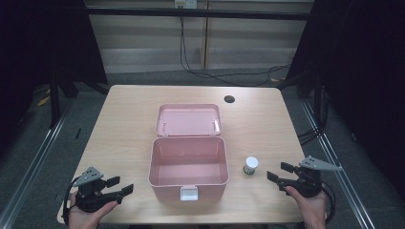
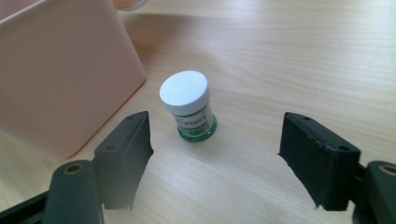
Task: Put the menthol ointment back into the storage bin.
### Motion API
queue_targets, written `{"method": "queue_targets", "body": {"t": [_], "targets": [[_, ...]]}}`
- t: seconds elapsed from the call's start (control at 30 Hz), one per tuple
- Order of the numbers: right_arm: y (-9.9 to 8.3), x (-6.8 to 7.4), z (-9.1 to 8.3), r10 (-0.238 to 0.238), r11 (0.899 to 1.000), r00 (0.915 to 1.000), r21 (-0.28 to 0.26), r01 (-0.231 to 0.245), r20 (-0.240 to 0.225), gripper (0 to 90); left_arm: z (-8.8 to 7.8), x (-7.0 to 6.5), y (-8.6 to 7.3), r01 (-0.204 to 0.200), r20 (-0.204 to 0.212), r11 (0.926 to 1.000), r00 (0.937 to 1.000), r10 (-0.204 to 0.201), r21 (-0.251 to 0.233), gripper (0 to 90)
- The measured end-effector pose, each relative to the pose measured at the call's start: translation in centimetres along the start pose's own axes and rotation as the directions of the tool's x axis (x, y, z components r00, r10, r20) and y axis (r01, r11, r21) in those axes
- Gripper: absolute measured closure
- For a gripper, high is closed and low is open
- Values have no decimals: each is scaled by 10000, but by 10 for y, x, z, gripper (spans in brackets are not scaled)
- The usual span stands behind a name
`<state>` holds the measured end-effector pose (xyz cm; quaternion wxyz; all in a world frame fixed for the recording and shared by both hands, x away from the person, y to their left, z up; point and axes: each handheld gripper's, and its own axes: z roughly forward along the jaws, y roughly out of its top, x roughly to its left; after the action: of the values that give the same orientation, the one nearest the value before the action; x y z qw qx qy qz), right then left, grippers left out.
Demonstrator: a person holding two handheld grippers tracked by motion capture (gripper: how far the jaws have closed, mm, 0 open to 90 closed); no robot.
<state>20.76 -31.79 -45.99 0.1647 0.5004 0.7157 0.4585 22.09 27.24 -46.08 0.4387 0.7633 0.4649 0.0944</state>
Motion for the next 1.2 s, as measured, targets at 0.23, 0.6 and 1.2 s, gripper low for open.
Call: {"method": "queue_targets", "body": {"t": [0.23, 0.6, 1.2], "targets": [[2, -4, 1, 172, 9995, 9998, 263, -171, -38, 244, 0, 1, 0, 34, -36, 10000, 10000, -33, 63, 324], [14, 6, -7, -545, 9985, 9982, 98, 548, -232, 395, -2, 2, 0, -7, 115, 10000, 9999, 6, 32, 325], [75, 30, 17, -1993, 9410, 9772, 2639, 2118, -734, 319, -3, 2, 0, -161, 183, 9996, 9997, 157, 214, 320]]}}
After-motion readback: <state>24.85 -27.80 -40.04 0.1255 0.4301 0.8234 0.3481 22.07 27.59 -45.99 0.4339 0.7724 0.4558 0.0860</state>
